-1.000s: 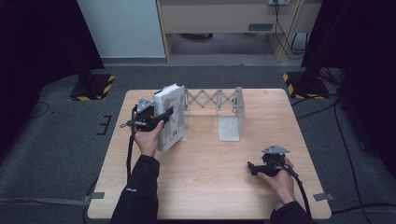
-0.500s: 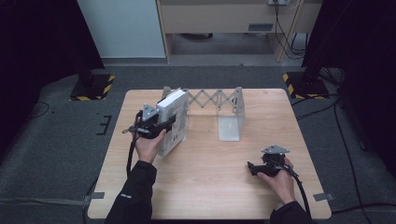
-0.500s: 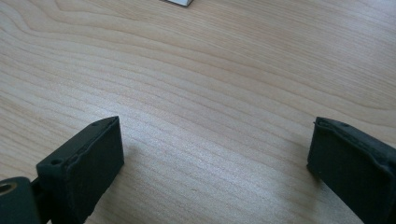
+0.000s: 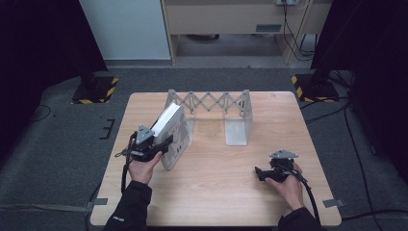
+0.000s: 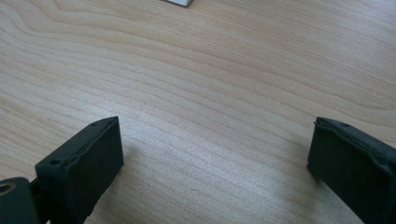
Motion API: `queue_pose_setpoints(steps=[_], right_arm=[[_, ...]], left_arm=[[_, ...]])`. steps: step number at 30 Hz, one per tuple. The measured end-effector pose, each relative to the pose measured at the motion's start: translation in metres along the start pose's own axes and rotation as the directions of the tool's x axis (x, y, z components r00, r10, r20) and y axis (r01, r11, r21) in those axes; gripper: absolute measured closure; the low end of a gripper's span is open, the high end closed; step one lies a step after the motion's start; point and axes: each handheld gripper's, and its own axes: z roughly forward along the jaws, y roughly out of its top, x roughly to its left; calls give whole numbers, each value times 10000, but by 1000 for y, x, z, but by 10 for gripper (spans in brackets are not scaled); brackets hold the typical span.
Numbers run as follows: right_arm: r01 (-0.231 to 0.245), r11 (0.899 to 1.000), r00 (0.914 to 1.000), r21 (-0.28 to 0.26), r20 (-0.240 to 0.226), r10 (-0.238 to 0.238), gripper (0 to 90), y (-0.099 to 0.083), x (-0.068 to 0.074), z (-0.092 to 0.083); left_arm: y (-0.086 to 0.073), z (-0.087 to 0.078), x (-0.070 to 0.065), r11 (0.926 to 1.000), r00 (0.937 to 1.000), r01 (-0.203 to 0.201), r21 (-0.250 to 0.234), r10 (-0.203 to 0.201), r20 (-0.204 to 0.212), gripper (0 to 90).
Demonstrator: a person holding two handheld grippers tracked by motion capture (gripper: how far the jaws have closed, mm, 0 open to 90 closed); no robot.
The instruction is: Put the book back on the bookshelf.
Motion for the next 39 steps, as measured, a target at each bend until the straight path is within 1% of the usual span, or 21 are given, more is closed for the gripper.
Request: queue_pose_setpoints(steps=[3,6,10,12,13,16,21,24,28,30,32,35,36,37,39], right_arm=[[10,10000,10000,-5,1,-10,37,0,0,0],[17,10000,10000,-3,-11,-17,37,0,0,0],[0,10000,10000,-3,-13,0,37,0,1,0],[-8,10000,10000,-2,-11,8,36,0,1,0],[-26,10000,10000,-1,-10,26,35,0,1,0],[-64,10000,10000,-7,13,64,33,0,1,1],[-68,10000,10000,-7,13,68,32,0,1,1],[-68,10000,10000,-7,14,68,32,0,1,1],[-74,10000,10000,-3,6,74,31,0,1,1],[-91,10000,10000,7,20,91,30,1,1,1],[-78,10000,10000,35,3,78,28,1,1,1],[-52,10000,10000,35,-3,52,28,1,1,1],[-53,10000,10000,33,-2,53,28,1,1,1],[-41,10000,10000,33,-6,41,27,1,1,1],[-40,10000,10000,38,-13,40,27,1,1,1]], left_arm=[[-4,-1,-6,9995,9998,-180,-266,179,-57,512],[-6,0,-9,9990,9998,-101,-425,95,-163,510],[-7,0,-7,9986,9997,115,-523,-125,-189,510],[-7,1,-6,9986,9997,132,-512,-143,-217,510],[-7,3,-7,9982,9994,181,-574,-198,-287,511],[-6,6,-9,9974,9992,227,-682,-248,-304,512],[-1,19,-14,9960,9967,381,-812,-437,-685,512],[-2,26,-14,9916,9932,675,-1106,-773,-867,512],[-1,32,-14,9899,9929,648,-1264,-766,-911,511],[-1,38,-12,9863,9924,703,-1495,-843,-897,511],[-1,43,-11,9819,9902,858,-1687,-1028,-944,511],[0,50,-10,9764,9882,986,-1921,-1189,-970,511],[0,50,-10,9764,9882,986,-1921,-1189,-970,510],[1,54,-11,9763,9883,906,-1966,-1125,-1033,510],[1,57,-13,9759,9893,829,-2020,-1050,-1013,510]])
